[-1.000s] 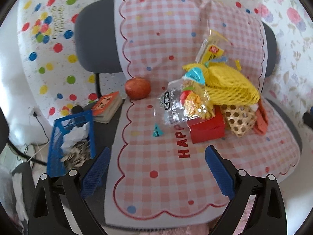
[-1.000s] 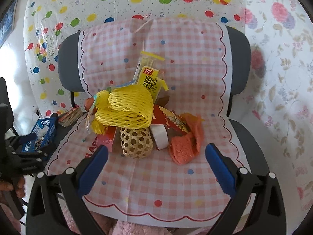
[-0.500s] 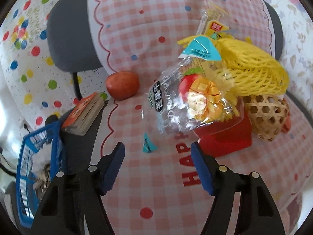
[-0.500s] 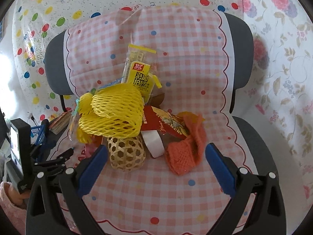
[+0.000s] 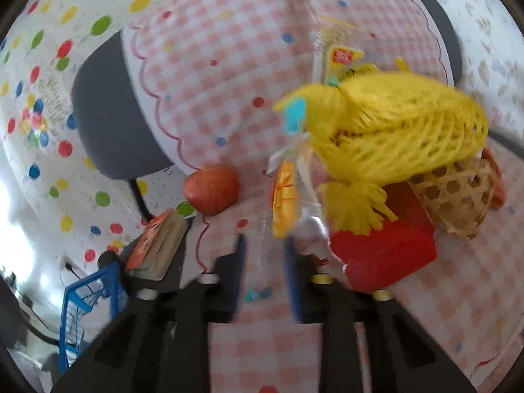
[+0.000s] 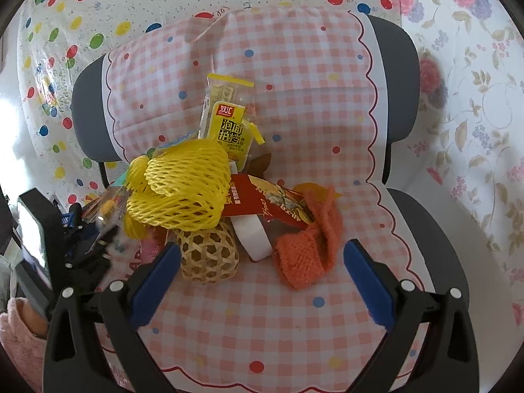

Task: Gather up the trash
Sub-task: 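Grasp the clear plastic bag with the left tool while the right tool grasps the yellow foam net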

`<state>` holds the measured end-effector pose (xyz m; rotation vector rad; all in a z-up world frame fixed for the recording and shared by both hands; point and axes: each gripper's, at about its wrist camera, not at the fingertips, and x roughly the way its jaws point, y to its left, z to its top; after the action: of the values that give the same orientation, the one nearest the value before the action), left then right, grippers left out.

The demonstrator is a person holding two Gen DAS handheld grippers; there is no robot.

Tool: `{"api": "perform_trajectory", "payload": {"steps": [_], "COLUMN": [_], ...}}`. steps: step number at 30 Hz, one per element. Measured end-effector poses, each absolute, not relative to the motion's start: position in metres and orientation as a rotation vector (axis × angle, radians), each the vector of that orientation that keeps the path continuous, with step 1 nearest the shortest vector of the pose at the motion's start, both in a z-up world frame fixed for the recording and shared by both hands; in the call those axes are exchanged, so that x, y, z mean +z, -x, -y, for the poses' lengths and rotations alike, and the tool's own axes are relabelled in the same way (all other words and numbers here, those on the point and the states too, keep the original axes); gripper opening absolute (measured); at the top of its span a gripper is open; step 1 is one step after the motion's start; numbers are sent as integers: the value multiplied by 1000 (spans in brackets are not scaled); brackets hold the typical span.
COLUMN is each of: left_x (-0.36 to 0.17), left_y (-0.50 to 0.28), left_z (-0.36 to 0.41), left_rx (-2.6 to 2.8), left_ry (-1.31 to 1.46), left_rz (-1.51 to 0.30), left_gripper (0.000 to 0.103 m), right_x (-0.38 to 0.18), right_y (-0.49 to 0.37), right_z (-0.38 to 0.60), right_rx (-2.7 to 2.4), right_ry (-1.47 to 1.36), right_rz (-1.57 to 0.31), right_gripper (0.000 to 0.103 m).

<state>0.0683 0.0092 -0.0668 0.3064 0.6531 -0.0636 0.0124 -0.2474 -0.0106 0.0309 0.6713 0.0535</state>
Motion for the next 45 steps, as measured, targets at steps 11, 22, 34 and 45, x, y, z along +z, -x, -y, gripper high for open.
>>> {"api": "perform_trajectory", "payload": {"steps": [11,22,34,45], "left_x": [0,5,-16,-1], "left_y": [-18,-19,-42,-51], "left_z": [-60,-73,-76,-76], "left_rx": [-146,-152,-160,-135], "left_ry": [-25,63,112,117], "left_rz": [-651,-670,-711,-692], "left_gripper": [2,2,2,2], "right_x": [-5,-18,-49,-3], "right_y": [-8,-48,-82,-118], "right_z": [218,153,108,140], "right_rx": [125,283,282,260], "right_ry": [70,366,720,386], "right_rz": [-632,-636,-578,-568], "right_gripper": [97,81,94,11]}}
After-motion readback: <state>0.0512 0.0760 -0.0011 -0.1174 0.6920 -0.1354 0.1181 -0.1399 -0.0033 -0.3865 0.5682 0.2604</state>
